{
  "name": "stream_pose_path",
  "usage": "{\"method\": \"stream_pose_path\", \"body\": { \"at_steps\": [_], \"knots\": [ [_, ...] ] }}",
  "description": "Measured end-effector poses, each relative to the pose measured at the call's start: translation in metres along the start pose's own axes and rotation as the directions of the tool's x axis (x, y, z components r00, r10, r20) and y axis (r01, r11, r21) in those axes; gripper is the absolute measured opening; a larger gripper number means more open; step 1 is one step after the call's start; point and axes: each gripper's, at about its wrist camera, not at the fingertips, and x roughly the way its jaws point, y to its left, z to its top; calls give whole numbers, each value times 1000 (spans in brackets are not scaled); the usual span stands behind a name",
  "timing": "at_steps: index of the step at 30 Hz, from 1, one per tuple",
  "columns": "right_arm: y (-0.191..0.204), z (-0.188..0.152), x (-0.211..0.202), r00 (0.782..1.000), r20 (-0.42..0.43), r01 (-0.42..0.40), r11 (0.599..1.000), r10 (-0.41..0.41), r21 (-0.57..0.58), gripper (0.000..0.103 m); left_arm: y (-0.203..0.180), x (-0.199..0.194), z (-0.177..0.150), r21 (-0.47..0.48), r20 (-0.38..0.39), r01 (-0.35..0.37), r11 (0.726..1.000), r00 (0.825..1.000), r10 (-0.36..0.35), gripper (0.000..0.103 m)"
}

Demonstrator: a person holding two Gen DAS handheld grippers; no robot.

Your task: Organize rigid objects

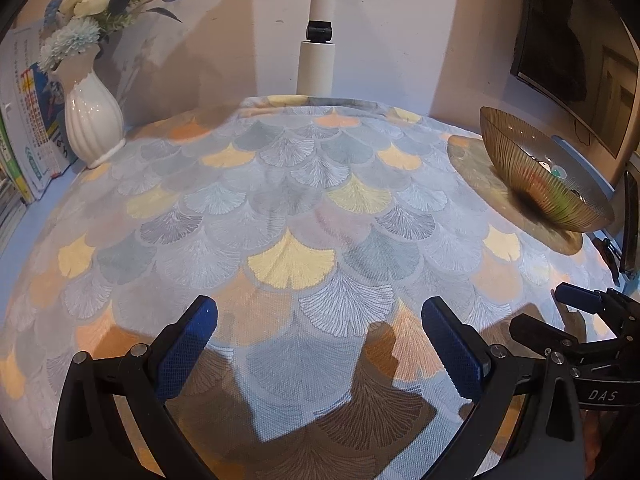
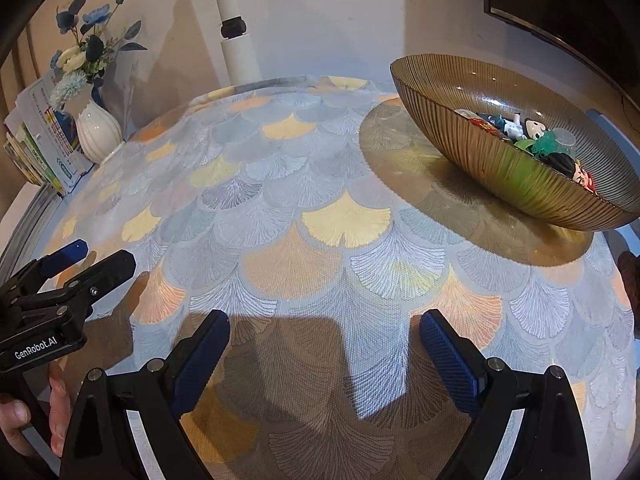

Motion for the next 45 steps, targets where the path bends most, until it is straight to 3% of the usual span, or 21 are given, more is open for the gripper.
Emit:
{"method": "stream_pose_path", "body": {
  "at_steps": [15, 24, 28, 33, 45],
  "knots": [
    [-28, 0, -7, 996, 53, -74, 986, 66, 149, 95, -5, 8, 0, 29, -50, 5, 1000, 999, -3, 102],
    [-11, 1, 1, 999, 10, 34, 998, -35, 54, 97, -5, 16, -1, 31, -92, -1, 1000, 996, 4, 102],
    [-5, 1, 6, 998, -14, 60, 998, -60, 18, 102, -2, 26, 0, 12, -139, -37, 999, 990, 39, 103],
    [3, 0, 12, 993, -41, 108, 994, -110, -29, 103, -4, 28, -1, 28, -143, -71, 997, 987, 74, 103],
    [2, 2, 11, 993, -44, 108, 994, -109, -25, 103, -1, 33, 2, 43, -152, -43, 998, 987, 49, 103]
  ]
}}
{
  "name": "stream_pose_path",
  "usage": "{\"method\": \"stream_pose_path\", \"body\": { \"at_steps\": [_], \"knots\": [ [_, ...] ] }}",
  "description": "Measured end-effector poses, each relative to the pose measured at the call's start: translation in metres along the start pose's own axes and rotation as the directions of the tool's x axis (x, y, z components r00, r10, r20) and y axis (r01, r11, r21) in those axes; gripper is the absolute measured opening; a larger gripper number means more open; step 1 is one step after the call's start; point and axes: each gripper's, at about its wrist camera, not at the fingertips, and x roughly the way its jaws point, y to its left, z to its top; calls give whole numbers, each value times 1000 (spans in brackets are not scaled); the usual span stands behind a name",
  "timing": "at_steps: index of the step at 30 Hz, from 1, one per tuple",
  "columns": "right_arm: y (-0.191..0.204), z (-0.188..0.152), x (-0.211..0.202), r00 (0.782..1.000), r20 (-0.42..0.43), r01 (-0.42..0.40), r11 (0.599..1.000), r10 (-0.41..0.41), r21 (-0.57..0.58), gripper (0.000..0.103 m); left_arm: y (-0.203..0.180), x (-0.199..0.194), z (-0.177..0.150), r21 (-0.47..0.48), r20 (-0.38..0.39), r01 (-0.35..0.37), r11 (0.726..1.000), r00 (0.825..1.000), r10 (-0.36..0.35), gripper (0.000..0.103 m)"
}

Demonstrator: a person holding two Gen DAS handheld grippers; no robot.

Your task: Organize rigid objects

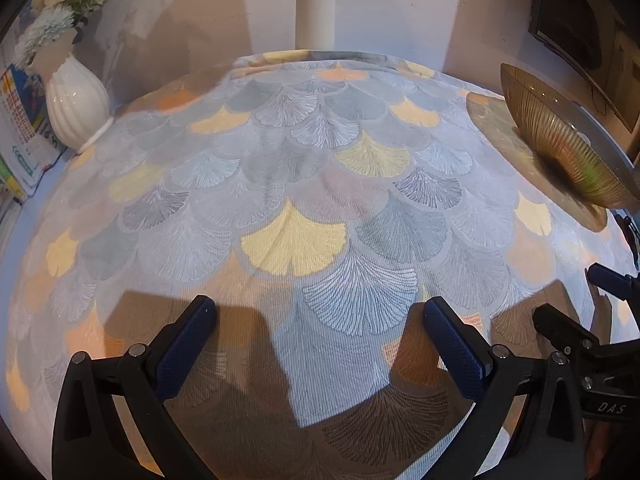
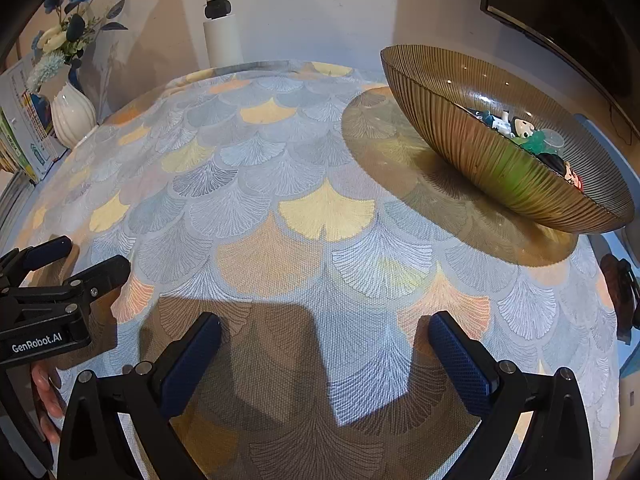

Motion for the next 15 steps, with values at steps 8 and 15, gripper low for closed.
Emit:
{"method": "stream_pose_path", "body": {
  "at_steps": [8, 15],
  "knots": [
    [0, 0, 1, 1000, 0, -1, 1000, 1, -1, 103, 0, 1, 1, -10, 13, -7, 1000, 1000, 7, 103],
    [-1, 0, 1, 1000, -1, 1, 1000, -1, -2, 103, 1, 0, -1, -3, 16, 4, 1000, 1000, -4, 103]
  ]
}}
